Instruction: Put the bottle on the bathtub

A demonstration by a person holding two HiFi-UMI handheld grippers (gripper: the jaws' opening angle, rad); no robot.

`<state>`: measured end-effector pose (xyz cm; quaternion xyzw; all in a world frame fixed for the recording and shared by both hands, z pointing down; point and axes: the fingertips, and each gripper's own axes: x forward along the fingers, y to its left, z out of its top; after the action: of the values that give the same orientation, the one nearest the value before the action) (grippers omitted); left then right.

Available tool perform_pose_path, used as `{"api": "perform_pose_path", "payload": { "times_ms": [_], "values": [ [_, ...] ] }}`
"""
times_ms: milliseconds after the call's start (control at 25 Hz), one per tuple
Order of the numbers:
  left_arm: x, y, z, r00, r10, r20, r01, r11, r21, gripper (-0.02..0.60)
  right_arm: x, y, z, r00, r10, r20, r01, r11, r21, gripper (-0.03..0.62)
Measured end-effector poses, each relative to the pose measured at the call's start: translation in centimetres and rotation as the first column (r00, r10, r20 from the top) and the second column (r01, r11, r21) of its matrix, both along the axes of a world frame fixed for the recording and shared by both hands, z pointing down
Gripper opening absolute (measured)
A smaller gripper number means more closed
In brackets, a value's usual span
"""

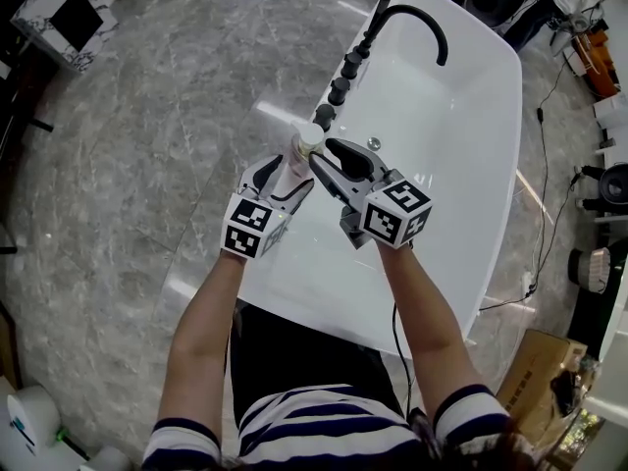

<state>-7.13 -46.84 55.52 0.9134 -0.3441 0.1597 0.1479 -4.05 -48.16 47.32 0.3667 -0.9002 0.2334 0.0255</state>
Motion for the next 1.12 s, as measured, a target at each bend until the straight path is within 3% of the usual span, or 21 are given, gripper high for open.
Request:
{"api": "perform_pose_path", "payload": {
  "times_ms": [200, 680, 1120],
  "values": [
    [-0.7, 1.3, -1.3, 0.998, -0.016, -0.062, 0.014, 0.999, -0.029, 0.321, 1.4, 1.1, 0.6, 0.997, 0.077, 0.009, -0.077, 0.997, -0.031, 0.178],
    [-2.6, 5.8, -5.0, 0.98, -0.069, -0.185, 0.049, 0.993, -0.111, 0.31, 2.5, 5.4, 0.8, 0.988, 0.157, 0.0, -0.157, 0.985, -0.073, 0.134],
    [-4.0, 9.1, -8.2, 0.965, -0.106, -0.24, 0.074, 0.988, -0.138, 0.131, 3.3, 9.3, 0.2, 0.97, 0.243, 0.032, -0.237, 0.964, -0.124, 0.089]
  ]
}}
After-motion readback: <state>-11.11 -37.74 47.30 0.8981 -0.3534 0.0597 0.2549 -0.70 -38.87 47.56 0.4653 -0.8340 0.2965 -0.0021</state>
